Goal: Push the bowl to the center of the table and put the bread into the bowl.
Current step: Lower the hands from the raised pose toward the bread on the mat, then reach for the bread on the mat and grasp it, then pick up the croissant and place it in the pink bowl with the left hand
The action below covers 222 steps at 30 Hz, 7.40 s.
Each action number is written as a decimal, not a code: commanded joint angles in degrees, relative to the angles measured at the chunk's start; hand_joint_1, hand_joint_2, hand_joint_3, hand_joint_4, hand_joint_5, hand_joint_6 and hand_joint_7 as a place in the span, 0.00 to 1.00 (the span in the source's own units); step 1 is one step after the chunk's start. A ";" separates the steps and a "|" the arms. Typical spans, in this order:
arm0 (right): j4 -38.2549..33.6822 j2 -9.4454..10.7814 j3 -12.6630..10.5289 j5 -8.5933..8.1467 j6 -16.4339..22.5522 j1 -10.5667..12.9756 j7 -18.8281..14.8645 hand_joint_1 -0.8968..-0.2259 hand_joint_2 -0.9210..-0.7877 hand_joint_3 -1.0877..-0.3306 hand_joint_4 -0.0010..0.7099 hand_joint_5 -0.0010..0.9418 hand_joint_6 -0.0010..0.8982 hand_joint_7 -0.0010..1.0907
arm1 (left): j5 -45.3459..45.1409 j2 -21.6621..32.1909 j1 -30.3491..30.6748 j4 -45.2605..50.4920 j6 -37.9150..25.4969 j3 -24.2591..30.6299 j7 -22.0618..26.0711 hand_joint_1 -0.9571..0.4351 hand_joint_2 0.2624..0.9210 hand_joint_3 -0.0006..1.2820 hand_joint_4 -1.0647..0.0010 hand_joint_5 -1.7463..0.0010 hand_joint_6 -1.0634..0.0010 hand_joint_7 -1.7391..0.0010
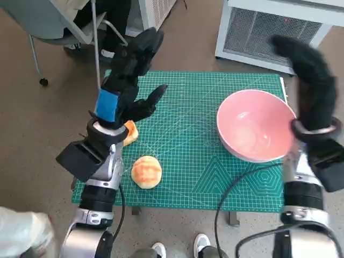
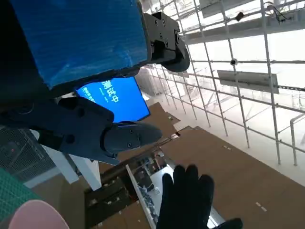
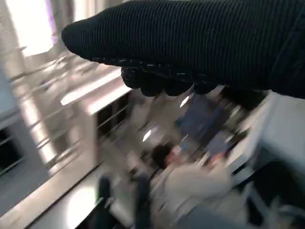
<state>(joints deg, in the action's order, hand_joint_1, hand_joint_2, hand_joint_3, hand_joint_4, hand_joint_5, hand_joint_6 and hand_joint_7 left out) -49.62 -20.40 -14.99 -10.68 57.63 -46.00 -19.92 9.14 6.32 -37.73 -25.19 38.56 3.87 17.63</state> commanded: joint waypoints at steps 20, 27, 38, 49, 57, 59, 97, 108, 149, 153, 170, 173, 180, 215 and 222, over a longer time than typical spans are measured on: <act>-23.07 -4.75 -6.24 0.65 -15.81 1.02 12.61 0.57 0.00 0.34 0.28 0.00 0.35 0.00 | 0.18 0.65 0.85 1.37 -0.64 1.07 -0.45 0.40 1.00 0.32 0.71 1.00 0.89 0.68; -25.46 -3.40 -6.66 0.27 -23.12 0.97 12.69 0.60 0.00 0.35 0.25 0.00 0.30 0.00 | 0.26 1.20 1.21 1.82 -0.82 1.34 -0.18 0.41 1.00 0.32 0.71 1.00 0.89 0.67; -26.54 0.21 -6.96 0.76 -30.21 1.14 13.69 0.56 0.00 0.36 0.28 0.01 0.33 0.01 | 0.57 2.17 2.20 3.07 -1.21 1.85 -0.02 0.41 1.00 0.31 0.71 1.00 0.89 0.68; -26.89 4.15 -6.49 2.38 -33.83 -0.47 14.43 0.57 0.00 0.34 0.32 0.02 0.35 0.02 | 0.61 3.16 3.29 4.18 -1.71 2.41 -0.23 0.40 1.00 0.31 0.71 1.00 0.89 0.69; -26.98 6.49 -5.42 3.39 -35.17 -1.72 13.66 0.59 0.00 0.35 0.35 0.01 0.35 0.01 | 0.48 3.52 4.63 5.90 -2.48 2.91 -0.70 0.41 1.00 0.31 0.70 1.00 0.87 0.71; -26.99 6.88 -5.15 3.54 -35.34 -1.99 13.52 0.59 0.00 0.35 0.34 0.01 0.34 0.01 | 0.35 3.58 4.95 6.30 -2.67 3.04 -0.89 0.41 1.00 0.31 0.70 1.00 0.86 0.72; -27.57 14.03 -5.59 4.11 -40.56 -10.02 13.83 0.59 0.00 0.31 0.32 0.00 0.33 0.01 | -0.65 6.29 10.09 8.52 -2.16 6.01 -4.46 0.39 1.00 0.29 0.70 1.00 0.71 0.89; -26.28 11.46 -4.46 5.39 -36.28 -11.35 13.66 0.58 0.00 0.32 0.30 0.00 0.33 0.00 | -8.37 12.36 11.98 6.35 -1.33 7.46 -6.60 0.38 1.00 0.29 0.69 1.00 0.72 0.91; 3.69 12.15 4.87 -7.76 5.75 -3.59 -20.00 0.45 0.00 0.44 0.39 0.01 0.38 0.02 | -41.48 29.04 0.86 6.08 -57.82 -17.40 11.84 0.28 0.96 0.00 0.86 1.00 0.78 1.00; 4.07 12.16 5.20 -7.25 6.17 -3.21 -19.09 0.44 0.00 0.44 0.39 0.01 0.38 0.02 | -40.97 27.80 -1.04 1.98 -57.11 -18.47 11.10 0.28 0.96 0.00 0.87 1.00 0.78 1.00; 3.37 11.55 6.58 -4.46 7.87 -2.40 -14.99 0.46 0.00 0.43 0.39 0.01 0.37 0.02 | -40.06 21.45 -7.21 -14.49 -53.57 -22.03 8.38 0.33 0.94 0.00 0.88 1.00 0.76 1.00; 3.25 11.42 6.68 -3.54 8.29 -2.28 -14.05 0.46 0.00 0.43 0.39 0.01 0.37 0.02 | -40.09 20.68 -7.69 -16.31 -53.20 -22.50 8.05 0.34 0.94 0.00 0.88 1.00 0.76 1.00; 2.90 10.84 6.90 -2.13 8.65 -2.06 -12.20 0.45 0.00 0.42 0.39 0.00 0.37 0.02 | -40.75 19.18 -8.55 -20.59 -52.29 -23.96 6.87 0.39 0.94 0.00 0.69 0.97 0.62 0.96; 2.34 10.55 7.98 -1.40 8.38 -1.35 -8.95 0.44 0.00 0.43 0.38 0.00 0.36 0.03 | -38.06 26.36 -3.89 5.24 -51.24 -16.74 5.64 0.69 0.95 0.04 0.26 0.34 0.33 0.43; 2.37 10.50 8.12 -1.84 8.21 -1.45 -8.90 0.43 0.00 0.43 0.38 0.00 0.36 0.03 | -36.80 25.84 -3.78 14.21 -51.38 -13.25 3.70 0.69 0.97 0.03 0.24 0.38 0.37 0.38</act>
<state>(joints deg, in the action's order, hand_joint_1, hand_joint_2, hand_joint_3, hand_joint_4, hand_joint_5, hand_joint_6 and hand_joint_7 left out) -46.66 -9.29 -7.00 -12.83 66.26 -48.55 -28.98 -28.48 32.28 -41.99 -14.44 -12.74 -10.70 22.21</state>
